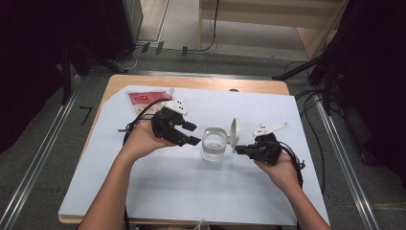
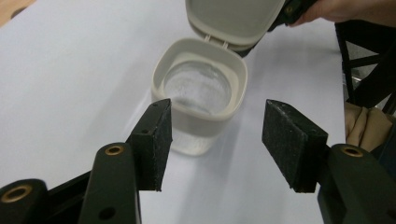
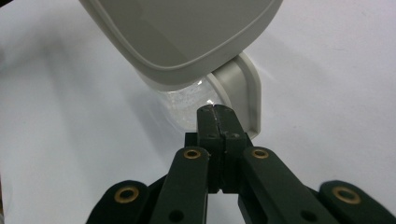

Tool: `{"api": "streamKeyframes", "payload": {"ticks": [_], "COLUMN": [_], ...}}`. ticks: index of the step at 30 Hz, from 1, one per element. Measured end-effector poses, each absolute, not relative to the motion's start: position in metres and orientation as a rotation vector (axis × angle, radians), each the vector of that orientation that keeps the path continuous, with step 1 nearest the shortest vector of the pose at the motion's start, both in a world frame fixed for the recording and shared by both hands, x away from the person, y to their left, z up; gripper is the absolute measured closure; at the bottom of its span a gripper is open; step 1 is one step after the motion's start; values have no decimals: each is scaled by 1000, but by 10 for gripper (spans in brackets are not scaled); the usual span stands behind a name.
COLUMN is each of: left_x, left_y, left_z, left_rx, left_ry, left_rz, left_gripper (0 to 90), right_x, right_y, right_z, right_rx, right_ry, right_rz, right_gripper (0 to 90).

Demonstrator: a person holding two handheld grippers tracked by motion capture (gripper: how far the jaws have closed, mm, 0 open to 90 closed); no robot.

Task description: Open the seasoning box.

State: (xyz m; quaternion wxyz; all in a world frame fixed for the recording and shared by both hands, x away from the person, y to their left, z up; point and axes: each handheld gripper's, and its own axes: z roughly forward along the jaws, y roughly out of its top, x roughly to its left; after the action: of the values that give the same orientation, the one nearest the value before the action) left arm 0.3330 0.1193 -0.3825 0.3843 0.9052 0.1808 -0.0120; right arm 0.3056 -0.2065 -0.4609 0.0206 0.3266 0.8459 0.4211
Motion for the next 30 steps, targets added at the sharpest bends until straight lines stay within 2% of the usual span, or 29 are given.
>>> {"api": "streamKeyframes", "payload": {"ticks": [16,22,30], "left_x": [332,332,334], "left_y": [188,211,233], "left_z": [-387,-382,-380], "left_rx": [2248,2212,2207], "left_ry": [675,731,786], "left_rz": [66,74,99], "left_gripper": [445,433,441], "right_x": [327,322,317], "right_y": [-216,-219,-226], "right_z": [-465,-462,-460], "right_rx": [1068,1034,1041], "right_ry": [2571,2543,2529], "right_rz": [1309,1323,1379], "right_gripper": [898,727,643]}}
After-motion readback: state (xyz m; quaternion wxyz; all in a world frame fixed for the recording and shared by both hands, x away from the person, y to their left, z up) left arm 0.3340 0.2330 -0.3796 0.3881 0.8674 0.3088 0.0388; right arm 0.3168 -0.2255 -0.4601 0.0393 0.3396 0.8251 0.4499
